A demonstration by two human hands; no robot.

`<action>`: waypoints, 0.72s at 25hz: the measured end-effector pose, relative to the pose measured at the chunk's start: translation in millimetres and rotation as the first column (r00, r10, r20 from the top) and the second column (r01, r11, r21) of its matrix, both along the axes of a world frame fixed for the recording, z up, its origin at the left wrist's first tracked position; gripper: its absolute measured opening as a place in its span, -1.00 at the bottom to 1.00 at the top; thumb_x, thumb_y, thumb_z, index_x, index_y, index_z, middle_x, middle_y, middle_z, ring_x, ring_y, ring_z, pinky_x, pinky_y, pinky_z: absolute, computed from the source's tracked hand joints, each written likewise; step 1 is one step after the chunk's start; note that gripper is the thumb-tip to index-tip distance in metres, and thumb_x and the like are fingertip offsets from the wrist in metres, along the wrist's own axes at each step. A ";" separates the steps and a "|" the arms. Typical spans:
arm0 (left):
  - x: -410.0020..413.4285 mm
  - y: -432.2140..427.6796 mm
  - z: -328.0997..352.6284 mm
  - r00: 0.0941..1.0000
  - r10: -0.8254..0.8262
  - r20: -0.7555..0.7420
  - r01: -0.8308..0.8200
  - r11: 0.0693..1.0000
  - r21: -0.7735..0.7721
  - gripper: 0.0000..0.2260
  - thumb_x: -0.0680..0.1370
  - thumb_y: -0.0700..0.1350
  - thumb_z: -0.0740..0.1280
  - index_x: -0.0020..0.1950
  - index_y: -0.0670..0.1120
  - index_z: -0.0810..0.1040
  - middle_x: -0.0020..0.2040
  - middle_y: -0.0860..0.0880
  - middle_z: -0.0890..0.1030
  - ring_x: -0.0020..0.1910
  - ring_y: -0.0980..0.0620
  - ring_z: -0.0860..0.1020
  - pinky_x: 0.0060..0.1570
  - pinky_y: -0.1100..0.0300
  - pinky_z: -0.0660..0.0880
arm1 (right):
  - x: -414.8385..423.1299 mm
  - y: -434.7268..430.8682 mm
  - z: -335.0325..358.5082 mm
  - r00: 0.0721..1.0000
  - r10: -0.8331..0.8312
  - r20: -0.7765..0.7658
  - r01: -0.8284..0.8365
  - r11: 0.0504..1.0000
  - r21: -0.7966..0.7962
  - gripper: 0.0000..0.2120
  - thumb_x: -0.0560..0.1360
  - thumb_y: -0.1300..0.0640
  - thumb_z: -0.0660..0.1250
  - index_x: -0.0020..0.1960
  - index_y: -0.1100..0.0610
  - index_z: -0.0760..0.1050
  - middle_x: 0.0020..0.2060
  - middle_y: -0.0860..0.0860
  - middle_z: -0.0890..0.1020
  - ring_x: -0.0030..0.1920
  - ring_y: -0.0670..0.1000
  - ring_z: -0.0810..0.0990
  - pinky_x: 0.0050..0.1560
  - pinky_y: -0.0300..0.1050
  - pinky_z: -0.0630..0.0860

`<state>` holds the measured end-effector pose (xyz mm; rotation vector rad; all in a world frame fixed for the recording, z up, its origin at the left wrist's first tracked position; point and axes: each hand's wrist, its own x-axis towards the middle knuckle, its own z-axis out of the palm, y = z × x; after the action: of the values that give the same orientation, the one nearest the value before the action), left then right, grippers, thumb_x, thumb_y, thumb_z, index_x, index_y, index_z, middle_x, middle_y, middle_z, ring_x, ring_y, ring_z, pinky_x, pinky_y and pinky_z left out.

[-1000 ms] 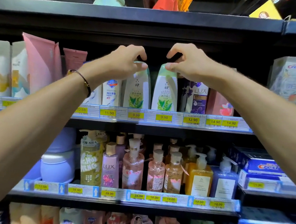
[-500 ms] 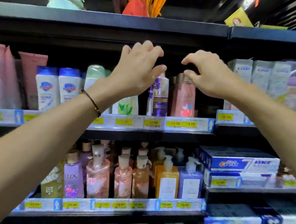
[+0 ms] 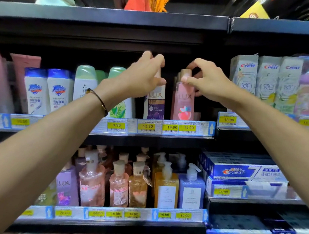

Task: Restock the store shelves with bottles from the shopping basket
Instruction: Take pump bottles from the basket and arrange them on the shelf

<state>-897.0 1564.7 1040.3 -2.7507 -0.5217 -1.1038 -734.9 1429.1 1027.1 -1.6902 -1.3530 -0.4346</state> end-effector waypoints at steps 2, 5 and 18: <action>0.7 4.0 -1.4 1.000 -0.025 0.003 0.025 0.999 -0.028 -0.60 0.61 0.01 0.39 0.40 -0.03 0.39 0.27 -0.13 0.35 0.16 -0.24 0.49 0.21 -0.11 0.47 | 1.2 0.6 -1.9 0.990 0.072 -0.121 -0.072 0.997 0.005 -0.75 0.56 0.09 0.40 0.22 0.06 0.50 -0.10 0.13 0.65 -0.09 0.05 0.71 -0.23 -0.03 0.70; 0.1 5.4 -0.4 0.995 -0.069 0.070 0.074 0.995 -0.067 -0.60 0.58 -0.04 0.43 0.37 -0.04 0.43 0.18 -0.08 0.36 0.11 -0.12 0.46 0.12 0.09 0.43 | 2.7 0.4 -2.9 0.970 0.142 -0.197 -0.134 0.989 0.053 -0.76 0.56 0.16 0.40 0.21 0.07 0.50 -0.09 0.14 0.66 -0.08 0.06 0.72 -0.24 -0.02 0.69; -2.5 -4.4 -0.4 0.997 -0.072 0.036 0.074 0.995 -0.059 -0.59 0.64 -0.10 0.34 0.47 -0.04 0.36 0.30 -0.11 0.39 0.15 -0.05 0.46 0.05 0.19 0.37 | 0.8 -4.4 -5.0 0.980 0.138 -0.145 -0.134 0.990 0.041 -0.53 0.56 0.00 0.37 0.42 0.03 0.34 -0.01 0.02 0.62 -0.01 0.00 0.66 -0.04 0.07 0.69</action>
<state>-899.5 1560.3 1039.9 -2.8285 -0.4688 -1.1717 -734.0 1424.7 1022.2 -1.5615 -1.3366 -0.2460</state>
